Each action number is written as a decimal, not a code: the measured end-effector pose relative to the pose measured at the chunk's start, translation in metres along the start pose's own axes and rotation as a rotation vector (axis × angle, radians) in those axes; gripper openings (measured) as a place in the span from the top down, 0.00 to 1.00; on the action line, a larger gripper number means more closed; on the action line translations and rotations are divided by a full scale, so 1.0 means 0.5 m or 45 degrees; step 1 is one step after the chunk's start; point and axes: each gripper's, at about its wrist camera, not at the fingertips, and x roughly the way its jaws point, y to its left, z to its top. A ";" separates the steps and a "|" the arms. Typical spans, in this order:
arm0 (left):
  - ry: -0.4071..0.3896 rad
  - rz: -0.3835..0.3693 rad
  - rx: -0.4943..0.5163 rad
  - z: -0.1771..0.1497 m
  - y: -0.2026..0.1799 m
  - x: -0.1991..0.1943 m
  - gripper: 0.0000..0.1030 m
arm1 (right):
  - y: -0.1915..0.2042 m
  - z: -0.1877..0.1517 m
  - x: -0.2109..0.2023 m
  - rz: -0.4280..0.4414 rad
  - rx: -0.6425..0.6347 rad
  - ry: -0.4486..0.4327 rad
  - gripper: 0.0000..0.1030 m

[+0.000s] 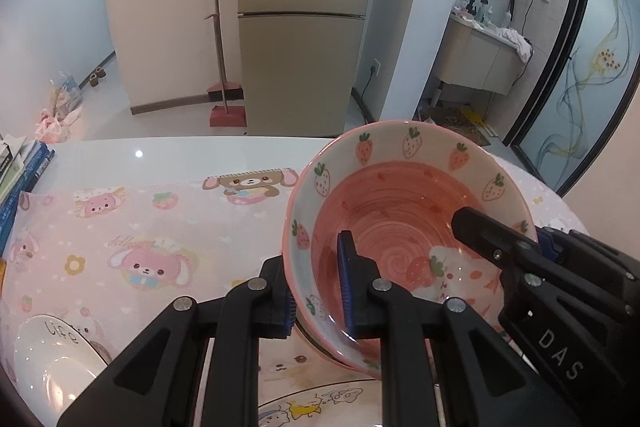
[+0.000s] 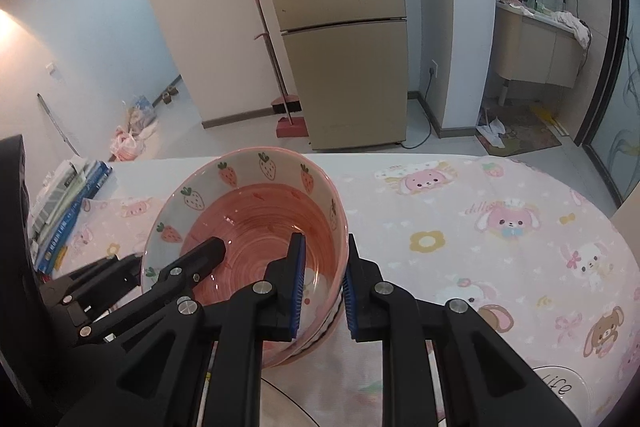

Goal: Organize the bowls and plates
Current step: 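Lift the pink bowl with both tools and carry it toward the bowl stack, then lower the pink bowl onto the stacked bowls with both tools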

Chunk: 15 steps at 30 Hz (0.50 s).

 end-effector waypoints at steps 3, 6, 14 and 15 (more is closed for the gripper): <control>0.003 -0.011 -0.008 -0.002 0.006 0.003 0.86 | 0.004 -0.002 0.006 -0.016 -0.038 0.010 0.81; 0.005 -0.014 -0.008 -0.001 0.005 0.003 0.86 | 0.002 -0.006 0.017 -0.018 -0.040 0.018 0.81; 0.002 0.008 0.028 0.000 0.006 0.002 0.86 | -0.009 -0.008 0.027 0.004 0.004 0.025 0.81; 0.003 0.010 0.024 0.000 0.006 0.002 0.86 | -0.010 -0.007 0.026 0.006 0.010 0.017 0.81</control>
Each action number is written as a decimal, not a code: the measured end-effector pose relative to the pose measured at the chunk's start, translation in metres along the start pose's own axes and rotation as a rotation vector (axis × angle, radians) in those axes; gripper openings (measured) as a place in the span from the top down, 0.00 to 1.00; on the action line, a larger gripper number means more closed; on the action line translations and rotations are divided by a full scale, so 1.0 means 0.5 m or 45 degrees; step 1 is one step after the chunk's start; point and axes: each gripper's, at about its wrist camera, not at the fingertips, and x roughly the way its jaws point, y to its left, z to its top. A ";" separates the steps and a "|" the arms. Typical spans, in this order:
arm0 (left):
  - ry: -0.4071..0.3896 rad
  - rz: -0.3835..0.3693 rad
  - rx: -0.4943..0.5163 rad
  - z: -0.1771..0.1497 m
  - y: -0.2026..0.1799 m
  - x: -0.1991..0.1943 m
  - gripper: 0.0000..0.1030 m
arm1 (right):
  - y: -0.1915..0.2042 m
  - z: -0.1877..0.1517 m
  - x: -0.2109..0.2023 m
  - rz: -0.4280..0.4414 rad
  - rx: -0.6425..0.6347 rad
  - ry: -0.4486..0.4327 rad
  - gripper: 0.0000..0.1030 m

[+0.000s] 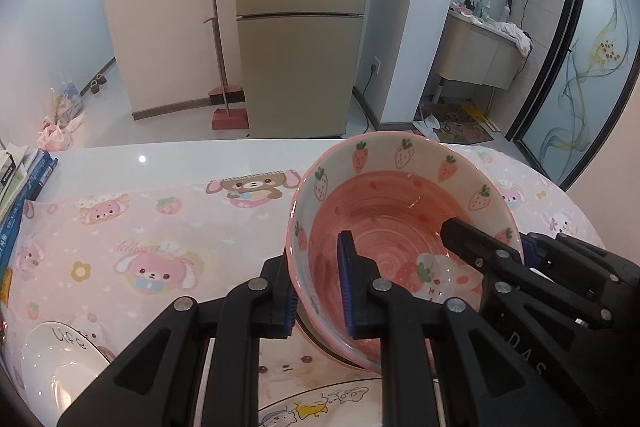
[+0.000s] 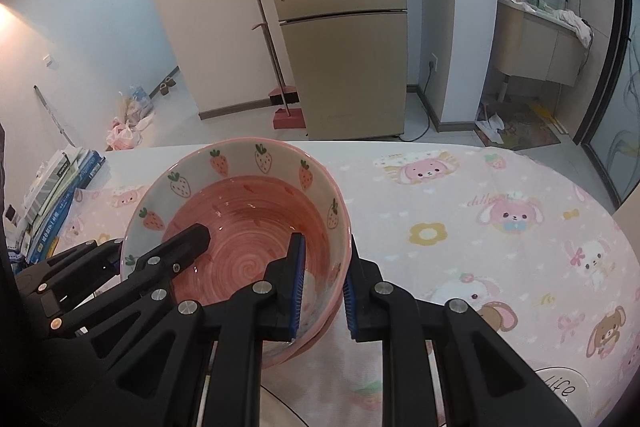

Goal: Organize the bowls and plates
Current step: 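Lower the pink bowl onto the stacked bowls with both tools, then open both tools and lift them off the bowl stack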

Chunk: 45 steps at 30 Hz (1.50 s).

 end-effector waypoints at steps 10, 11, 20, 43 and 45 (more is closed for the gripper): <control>-0.063 0.033 -0.034 0.006 0.023 -0.018 0.89 | 0.007 -0.003 -0.013 -0.025 -0.022 -0.091 0.84; -0.068 0.039 -0.014 0.006 0.023 -0.019 0.89 | 0.007 -0.002 -0.014 -0.023 -0.023 -0.094 0.84; -0.026 0.057 -0.087 0.007 0.044 0.012 0.76 | 0.012 0.003 -0.013 -0.015 -0.030 -0.083 0.84; -0.093 0.034 -0.170 0.017 0.090 -0.014 0.16 | -0.059 0.012 0.016 0.053 0.143 0.031 0.48; -0.081 0.031 -0.177 0.016 0.092 -0.012 0.16 | -0.085 0.011 0.035 0.149 0.188 0.061 0.48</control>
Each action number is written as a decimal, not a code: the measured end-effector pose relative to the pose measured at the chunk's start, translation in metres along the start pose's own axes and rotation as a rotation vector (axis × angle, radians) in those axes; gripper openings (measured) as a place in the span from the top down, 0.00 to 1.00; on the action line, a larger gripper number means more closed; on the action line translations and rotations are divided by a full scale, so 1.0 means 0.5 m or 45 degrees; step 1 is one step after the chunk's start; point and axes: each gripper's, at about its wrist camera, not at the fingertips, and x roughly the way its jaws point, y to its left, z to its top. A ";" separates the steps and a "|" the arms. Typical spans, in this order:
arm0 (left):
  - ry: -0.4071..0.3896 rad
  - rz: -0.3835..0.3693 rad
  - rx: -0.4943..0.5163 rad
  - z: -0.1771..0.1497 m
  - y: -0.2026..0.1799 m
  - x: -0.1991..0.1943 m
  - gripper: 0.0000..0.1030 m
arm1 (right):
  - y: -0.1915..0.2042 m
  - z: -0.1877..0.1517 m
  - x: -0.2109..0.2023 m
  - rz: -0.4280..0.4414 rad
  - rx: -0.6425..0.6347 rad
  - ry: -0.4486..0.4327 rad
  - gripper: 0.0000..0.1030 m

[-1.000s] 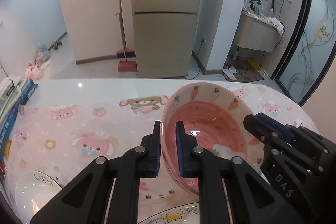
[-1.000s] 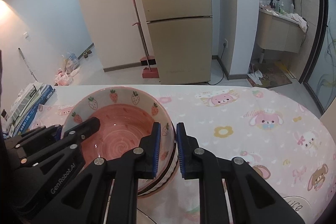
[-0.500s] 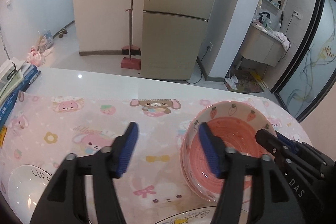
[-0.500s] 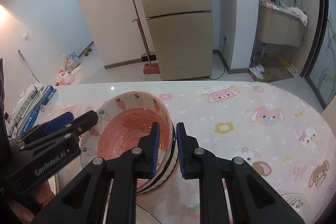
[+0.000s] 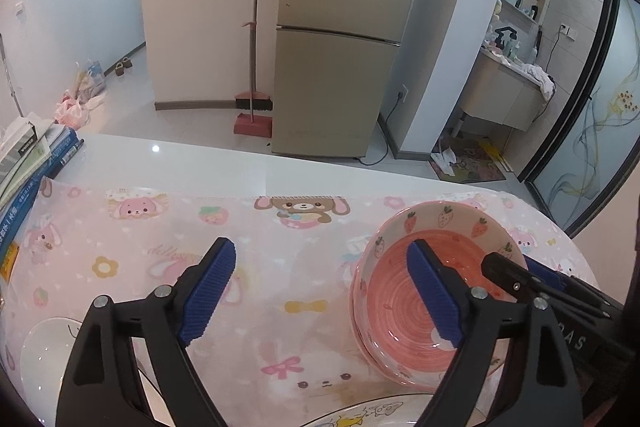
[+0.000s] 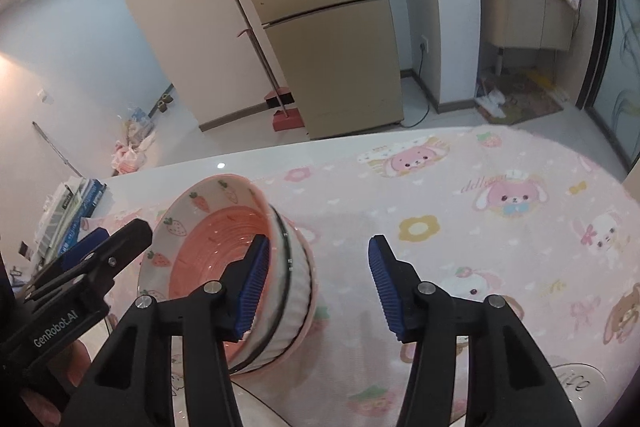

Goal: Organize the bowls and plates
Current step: 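Open both tools and lift them off the bowl stack, then move both tools back over the table toward the white 'life' plate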

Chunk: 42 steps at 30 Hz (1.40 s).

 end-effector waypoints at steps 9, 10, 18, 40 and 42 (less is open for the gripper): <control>-0.014 0.044 0.028 -0.002 -0.003 0.001 0.16 | -0.069 0.002 0.039 0.232 0.210 0.108 0.47; -0.017 0.047 0.027 -0.002 -0.002 -0.001 0.16 | -0.063 0.002 0.036 0.208 0.190 0.100 0.47; -0.077 0.016 0.011 0.011 -0.002 -0.044 0.16 | 0.011 0.020 -0.085 -0.025 -0.005 -0.163 0.47; -0.828 0.127 0.153 -0.002 0.032 -0.514 0.00 | 0.173 -0.043 -0.452 -0.004 -0.227 -0.742 0.30; -0.848 0.122 0.141 -0.010 0.048 -0.539 0.00 | 0.187 -0.060 -0.477 -0.002 -0.246 -0.784 0.24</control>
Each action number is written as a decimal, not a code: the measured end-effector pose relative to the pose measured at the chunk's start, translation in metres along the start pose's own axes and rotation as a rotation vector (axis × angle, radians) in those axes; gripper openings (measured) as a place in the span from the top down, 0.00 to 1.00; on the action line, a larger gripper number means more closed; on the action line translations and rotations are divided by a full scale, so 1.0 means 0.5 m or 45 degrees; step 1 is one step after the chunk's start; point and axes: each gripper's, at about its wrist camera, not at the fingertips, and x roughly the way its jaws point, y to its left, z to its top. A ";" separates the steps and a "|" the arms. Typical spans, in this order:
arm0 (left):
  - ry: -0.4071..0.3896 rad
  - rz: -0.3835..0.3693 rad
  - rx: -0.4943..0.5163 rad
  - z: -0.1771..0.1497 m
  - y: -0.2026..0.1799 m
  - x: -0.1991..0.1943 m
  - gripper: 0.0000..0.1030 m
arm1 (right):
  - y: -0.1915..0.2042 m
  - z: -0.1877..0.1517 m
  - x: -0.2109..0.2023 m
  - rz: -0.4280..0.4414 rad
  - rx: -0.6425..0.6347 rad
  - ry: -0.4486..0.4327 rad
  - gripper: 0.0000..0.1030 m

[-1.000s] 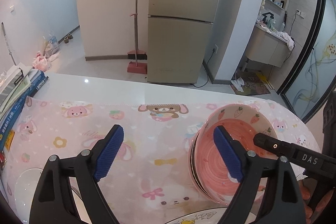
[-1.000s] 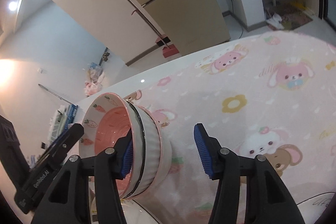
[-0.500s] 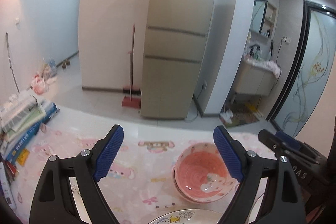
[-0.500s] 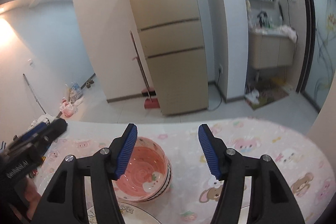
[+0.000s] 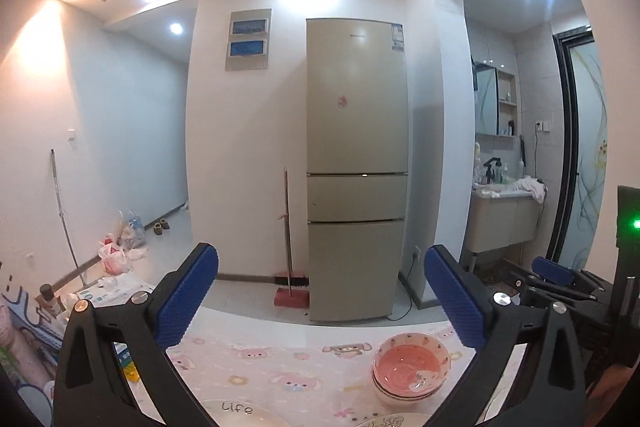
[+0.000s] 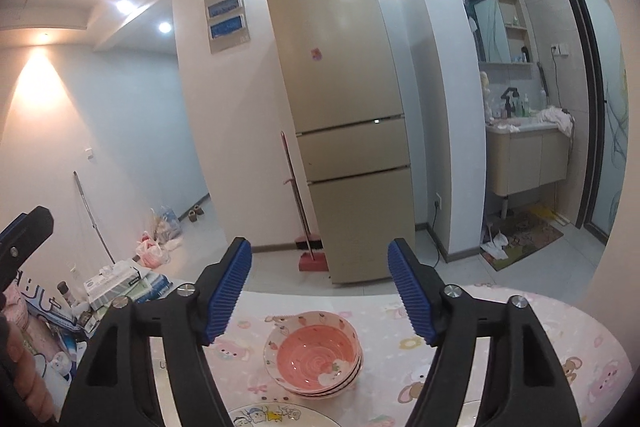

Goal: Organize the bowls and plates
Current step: 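Move both tools back over the table toward the white 'life' plate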

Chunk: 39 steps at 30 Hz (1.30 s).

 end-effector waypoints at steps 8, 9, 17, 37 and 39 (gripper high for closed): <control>-0.056 0.045 0.021 -0.002 0.074 -0.081 0.00 | 0.068 0.004 -0.121 0.003 -0.003 -0.139 0.14; -0.061 0.052 0.010 -0.007 0.082 -0.092 0.00 | 0.078 0.003 -0.128 0.010 0.003 -0.130 0.14; -0.060 0.037 -0.069 -0.039 0.135 -0.137 0.00 | 0.175 0.011 -0.211 0.112 -0.106 -0.126 0.14; -0.038 0.123 -0.239 -0.191 0.275 -0.186 0.00 | 0.350 -0.070 -0.199 0.220 -0.240 -0.118 0.00; -0.008 0.137 -0.256 -0.220 0.284 -0.171 0.00 | 0.351 -0.085 -0.165 0.230 -0.226 -0.066 0.00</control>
